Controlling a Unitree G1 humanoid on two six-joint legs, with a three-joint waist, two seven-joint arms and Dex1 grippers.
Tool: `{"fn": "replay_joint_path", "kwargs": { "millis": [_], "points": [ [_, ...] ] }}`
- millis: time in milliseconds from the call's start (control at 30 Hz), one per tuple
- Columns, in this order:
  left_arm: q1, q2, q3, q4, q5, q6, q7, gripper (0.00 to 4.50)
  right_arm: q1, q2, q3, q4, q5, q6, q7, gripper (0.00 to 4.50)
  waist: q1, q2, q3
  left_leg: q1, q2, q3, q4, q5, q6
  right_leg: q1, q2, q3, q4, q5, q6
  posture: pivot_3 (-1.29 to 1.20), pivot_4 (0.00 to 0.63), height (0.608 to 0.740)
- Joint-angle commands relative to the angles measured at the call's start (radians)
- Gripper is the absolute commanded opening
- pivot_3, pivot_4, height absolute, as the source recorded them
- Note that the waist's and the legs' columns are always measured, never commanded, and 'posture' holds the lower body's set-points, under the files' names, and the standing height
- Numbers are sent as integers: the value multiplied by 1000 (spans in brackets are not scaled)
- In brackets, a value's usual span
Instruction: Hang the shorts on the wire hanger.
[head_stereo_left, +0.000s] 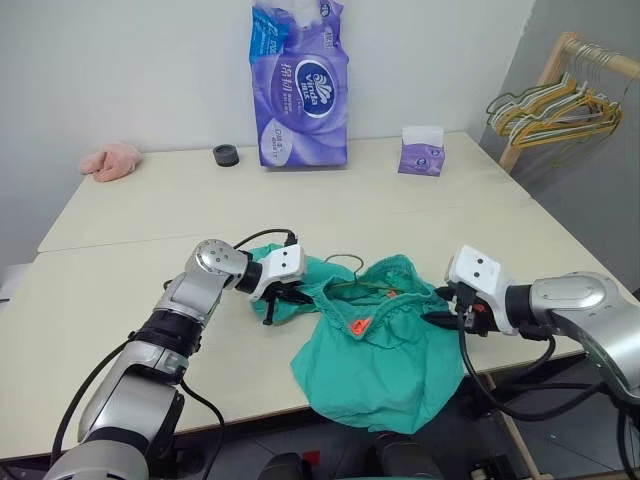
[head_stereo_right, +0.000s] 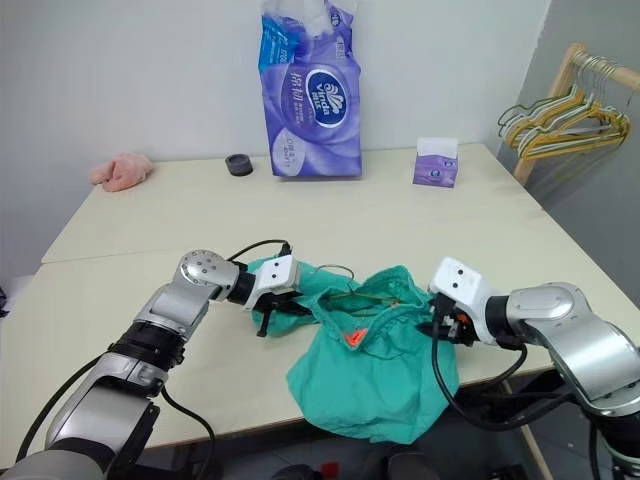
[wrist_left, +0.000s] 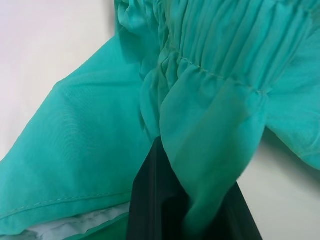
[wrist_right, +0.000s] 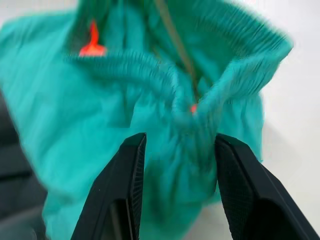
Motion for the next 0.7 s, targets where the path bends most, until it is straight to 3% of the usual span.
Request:
{"fn": "replay_joint_path", "kwargs": {
  "millis": [33, 100, 367, 700],
  "points": [
    [-25, 7, 15, -38, -11, -4, -3, 0, -26, 0, -9, 14, -5, 11, -51, 3329, 0, 0, 0, 0, 0, 0, 0, 0, 0, 0, 0, 0, 0, 0, 0, -207, 38, 740],
    [-27, 8, 14, -35, -10, -5, -4, 0, -29, -10, -2, 21, 12, 16, -45, 4013, 1, 0, 0, 0, 0, 0, 0, 0, 0, 0, 0, 0, 0, 0, 0, -203, 37, 740],
    [-25, 8, 13, -41, -12, -3, -10, 0, -75, -60, 90, 97, 14, -37, 22, 4013, -1, 0, 0, 0, 0, 0, 0, 0, 0, 0, 0, 0, 0, 0, 0, -206, 35, 740],
    [-27, 6, 13, -47, -12, -2, -13, 0, -237, -8, 299, 330, -65, -165, 110, 4013, -4, 0, 0, 0, 0, 0, 0, 0, 0, 0, 0, 0, 0, 0, 0, -192, 33, 740]
  ]
}}
